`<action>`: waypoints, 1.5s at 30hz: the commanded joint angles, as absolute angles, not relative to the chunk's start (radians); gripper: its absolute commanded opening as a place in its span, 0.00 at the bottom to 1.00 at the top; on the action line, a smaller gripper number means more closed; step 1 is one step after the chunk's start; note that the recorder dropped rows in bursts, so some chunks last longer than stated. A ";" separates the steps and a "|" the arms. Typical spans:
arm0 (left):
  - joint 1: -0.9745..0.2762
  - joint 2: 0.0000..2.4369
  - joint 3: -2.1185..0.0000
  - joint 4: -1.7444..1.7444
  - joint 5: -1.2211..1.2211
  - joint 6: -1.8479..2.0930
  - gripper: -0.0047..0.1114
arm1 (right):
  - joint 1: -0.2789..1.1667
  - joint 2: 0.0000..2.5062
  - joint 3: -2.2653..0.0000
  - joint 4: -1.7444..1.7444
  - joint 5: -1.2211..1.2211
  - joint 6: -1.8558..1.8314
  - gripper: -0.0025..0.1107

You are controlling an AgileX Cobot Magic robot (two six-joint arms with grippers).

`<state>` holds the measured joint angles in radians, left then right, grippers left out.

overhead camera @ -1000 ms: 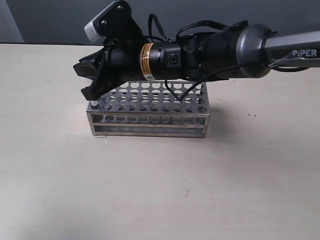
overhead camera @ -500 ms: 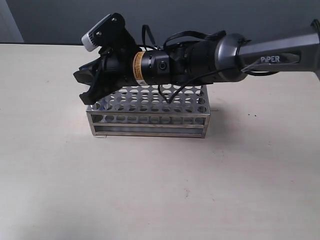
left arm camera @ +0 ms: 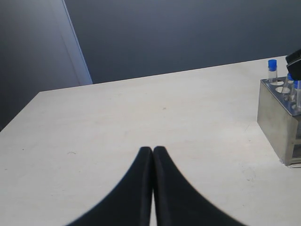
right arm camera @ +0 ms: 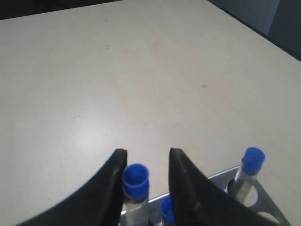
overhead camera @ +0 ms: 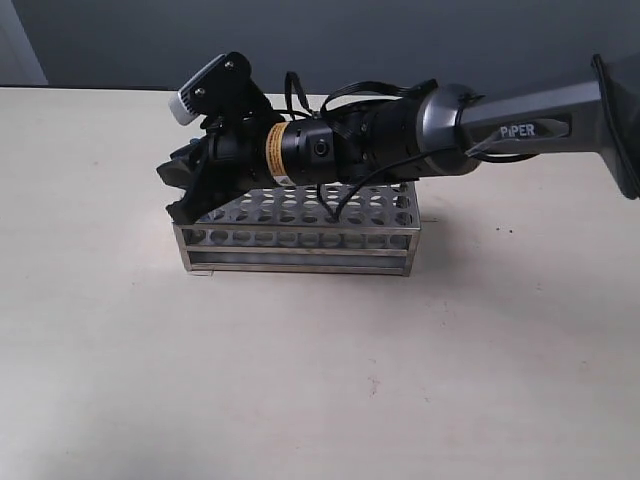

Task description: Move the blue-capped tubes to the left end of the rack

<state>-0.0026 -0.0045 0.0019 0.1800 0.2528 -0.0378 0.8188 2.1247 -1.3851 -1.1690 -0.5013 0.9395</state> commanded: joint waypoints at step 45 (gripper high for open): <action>-0.009 0.000 0.000 0.178 0.239 -0.041 0.04 | 0.659 0.436 -0.631 -0.934 0.706 0.931 0.02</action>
